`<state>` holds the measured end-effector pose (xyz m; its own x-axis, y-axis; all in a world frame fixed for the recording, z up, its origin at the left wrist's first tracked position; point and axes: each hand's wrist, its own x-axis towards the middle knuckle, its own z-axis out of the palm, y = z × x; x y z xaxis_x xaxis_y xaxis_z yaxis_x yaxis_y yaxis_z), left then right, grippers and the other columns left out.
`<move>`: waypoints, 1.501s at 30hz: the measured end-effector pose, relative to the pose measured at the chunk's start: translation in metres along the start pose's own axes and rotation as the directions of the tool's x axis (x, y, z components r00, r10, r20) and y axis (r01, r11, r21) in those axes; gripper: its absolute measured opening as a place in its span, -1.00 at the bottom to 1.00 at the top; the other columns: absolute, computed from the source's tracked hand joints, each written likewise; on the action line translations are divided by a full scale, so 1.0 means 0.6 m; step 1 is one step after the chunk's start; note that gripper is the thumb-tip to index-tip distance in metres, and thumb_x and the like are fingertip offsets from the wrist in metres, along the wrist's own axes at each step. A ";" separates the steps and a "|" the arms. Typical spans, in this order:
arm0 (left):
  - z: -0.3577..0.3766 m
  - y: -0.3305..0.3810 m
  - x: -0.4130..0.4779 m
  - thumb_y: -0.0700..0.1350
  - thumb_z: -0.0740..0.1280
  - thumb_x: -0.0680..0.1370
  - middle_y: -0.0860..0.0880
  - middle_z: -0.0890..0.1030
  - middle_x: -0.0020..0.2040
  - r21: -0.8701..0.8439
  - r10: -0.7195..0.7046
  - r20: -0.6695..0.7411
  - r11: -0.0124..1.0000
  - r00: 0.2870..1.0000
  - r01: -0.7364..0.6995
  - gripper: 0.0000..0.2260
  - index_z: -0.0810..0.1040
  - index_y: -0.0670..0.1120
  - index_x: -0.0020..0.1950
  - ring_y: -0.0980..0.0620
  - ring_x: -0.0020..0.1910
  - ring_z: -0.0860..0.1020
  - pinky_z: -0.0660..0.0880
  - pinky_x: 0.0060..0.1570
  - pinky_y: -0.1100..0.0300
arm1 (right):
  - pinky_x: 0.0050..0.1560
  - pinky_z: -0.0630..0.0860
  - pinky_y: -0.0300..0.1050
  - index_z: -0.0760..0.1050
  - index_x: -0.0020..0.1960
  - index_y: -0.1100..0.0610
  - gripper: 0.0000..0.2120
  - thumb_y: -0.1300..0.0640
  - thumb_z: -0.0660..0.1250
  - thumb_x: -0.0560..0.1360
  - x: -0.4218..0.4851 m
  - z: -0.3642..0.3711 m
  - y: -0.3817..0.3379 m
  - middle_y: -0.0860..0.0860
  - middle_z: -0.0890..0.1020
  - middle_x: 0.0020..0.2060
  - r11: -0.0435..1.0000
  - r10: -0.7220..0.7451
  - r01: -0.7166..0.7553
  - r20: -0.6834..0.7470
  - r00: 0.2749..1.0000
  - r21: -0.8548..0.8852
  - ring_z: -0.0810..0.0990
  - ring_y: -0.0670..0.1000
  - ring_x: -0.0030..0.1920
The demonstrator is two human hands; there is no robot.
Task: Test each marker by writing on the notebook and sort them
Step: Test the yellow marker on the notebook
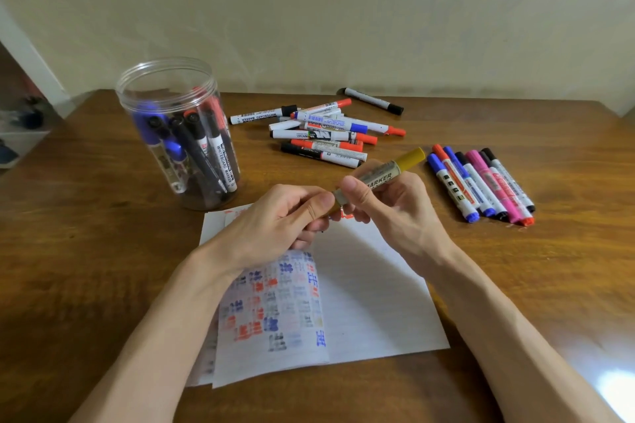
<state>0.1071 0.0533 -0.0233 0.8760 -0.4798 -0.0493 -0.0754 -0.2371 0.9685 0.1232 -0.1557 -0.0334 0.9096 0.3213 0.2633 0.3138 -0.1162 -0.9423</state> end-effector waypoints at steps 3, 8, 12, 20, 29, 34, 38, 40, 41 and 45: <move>0.000 -0.001 -0.001 0.04 0.22 0.68 0.04 0.47 -0.28 -0.010 -0.033 0.016 0.999 0.999 0.033 -0.70 0.62 -0.12 0.19 0.11 -0.33 0.42 0.40 -0.34 0.27 | -0.23 0.51 -0.13 0.66 -0.07 0.22 -0.73 0.04 0.36 0.65 0.000 -0.002 0.001 0.06 0.66 -0.27 1.000 0.012 -0.012 0.018 1.000 0.001 0.56 0.02 -0.27; 0.019 -0.014 0.003 0.13 0.26 0.59 0.17 0.68 -0.07 0.373 0.119 -0.241 0.928 0.963 -0.022 -0.75 0.59 0.09 0.19 0.27 -0.03 0.63 0.56 -0.10 0.37 | -0.27 0.46 -0.14 0.67 -0.03 0.20 -0.73 -0.02 0.42 0.62 0.002 0.022 0.015 0.01 0.65 -0.28 0.985 0.111 -0.094 -0.117 0.987 0.145 0.51 -0.02 -0.30; 0.021 -0.029 0.005 0.04 0.28 0.63 0.13 0.67 -0.03 0.601 0.269 -0.299 0.798 0.916 -0.038 -0.80 0.57 0.00 0.18 0.24 -0.04 0.64 0.58 -0.09 0.36 | -0.30 0.47 -0.20 0.68 -0.01 0.21 -0.74 -0.01 0.44 0.61 -0.001 0.035 0.022 -0.02 0.66 -0.30 0.980 0.137 -0.108 -0.172 0.976 0.165 0.53 -0.06 -0.32; 0.014 -0.015 0.001 0.07 0.19 0.70 0.00 0.61 -0.26 0.471 0.180 -0.194 0.880 0.964 -0.070 -0.79 0.54 0.00 0.14 0.01 -0.24 0.61 0.52 -0.26 0.00 | -0.24 0.53 -0.12 0.67 0.05 0.24 -0.77 0.06 0.39 0.63 -0.001 0.019 0.017 0.16 0.70 -0.20 0.994 0.036 -0.026 -0.090 0.995 0.108 0.58 0.04 -0.24; -0.027 -0.028 -0.012 0.10 0.22 0.68 0.14 0.66 -0.02 0.377 0.152 -0.293 0.925 0.944 -0.032 -0.78 0.58 0.04 0.14 0.16 0.05 0.63 0.60 0.06 0.09 | -0.29 0.47 -0.30 0.63 -0.04 0.16 -0.89 0.15 0.41 0.63 0.008 -0.022 0.021 -0.09 0.66 -0.34 0.992 0.122 -0.108 -0.307 0.944 0.064 0.56 -0.14 -0.33; -0.022 -0.034 -0.016 0.13 0.21 0.68 0.20 0.63 -0.05 0.522 0.101 -0.250 0.852 0.963 0.046 -0.83 0.52 0.11 0.16 0.36 0.00 0.57 0.50 -0.13 0.41 | -0.35 0.48 -0.20 0.61 -0.05 0.17 -0.86 0.10 0.44 0.61 0.007 -0.005 0.026 0.01 0.65 -0.36 0.967 0.254 -0.227 -0.348 0.902 0.116 0.54 -0.05 -0.35; -0.022 -0.041 -0.014 0.20 0.17 0.67 0.24 0.61 -0.07 0.638 0.082 -0.252 0.763 0.964 0.102 -0.82 0.49 0.17 0.11 0.31 -0.08 0.58 0.57 -0.13 0.25 | -0.34 0.51 -0.21 0.63 -0.05 0.16 -0.79 0.01 0.50 0.57 0.005 0.009 0.029 0.02 0.69 -0.34 0.968 0.249 -0.243 -0.305 0.919 0.060 0.57 -0.04 -0.37; -0.021 -0.046 -0.011 0.21 0.15 0.67 0.24 0.61 -0.08 0.675 0.092 -0.264 0.729 0.960 0.115 -0.81 0.48 0.16 0.09 0.26 -0.11 0.59 0.60 -0.10 0.11 | -0.32 0.55 -0.22 0.65 -0.05 0.15 -0.84 0.06 0.52 0.56 0.007 0.016 0.032 -0.01 0.72 -0.32 0.967 0.246 -0.253 -0.304 0.920 0.015 0.61 -0.07 -0.37; -0.019 -0.049 -0.010 0.21 0.14 0.67 0.23 0.61 -0.09 0.688 0.100 -0.273 0.715 0.957 0.122 -0.80 0.47 0.16 0.10 0.24 -0.11 0.60 0.60 -0.09 0.08 | -0.32 0.55 -0.25 0.65 -0.07 0.14 -0.87 0.08 0.52 0.55 0.008 0.019 0.035 -0.03 0.72 -0.33 0.965 0.244 -0.260 -0.309 0.919 -0.013 0.61 -0.10 -0.38; -0.014 -0.053 -0.004 0.20 0.13 0.67 0.19 0.62 -0.07 0.708 0.157 -0.315 0.696 0.936 0.122 -0.77 0.46 0.12 0.14 0.22 -0.11 0.60 0.62 -0.12 0.07 | -0.27 0.51 -0.35 0.65 -0.16 0.05 -0.88 0.10 0.52 0.53 0.009 0.024 0.043 -0.13 0.72 -0.34 0.949 0.233 -0.287 -0.326 0.916 -0.129 0.66 -0.20 -0.33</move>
<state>0.1112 0.0690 -0.0520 0.9583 -0.2197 0.1826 -0.2827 -0.8213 0.4955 0.1323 -0.1436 -0.0590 0.9952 -0.0391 0.0895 0.0721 -0.3237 -0.9434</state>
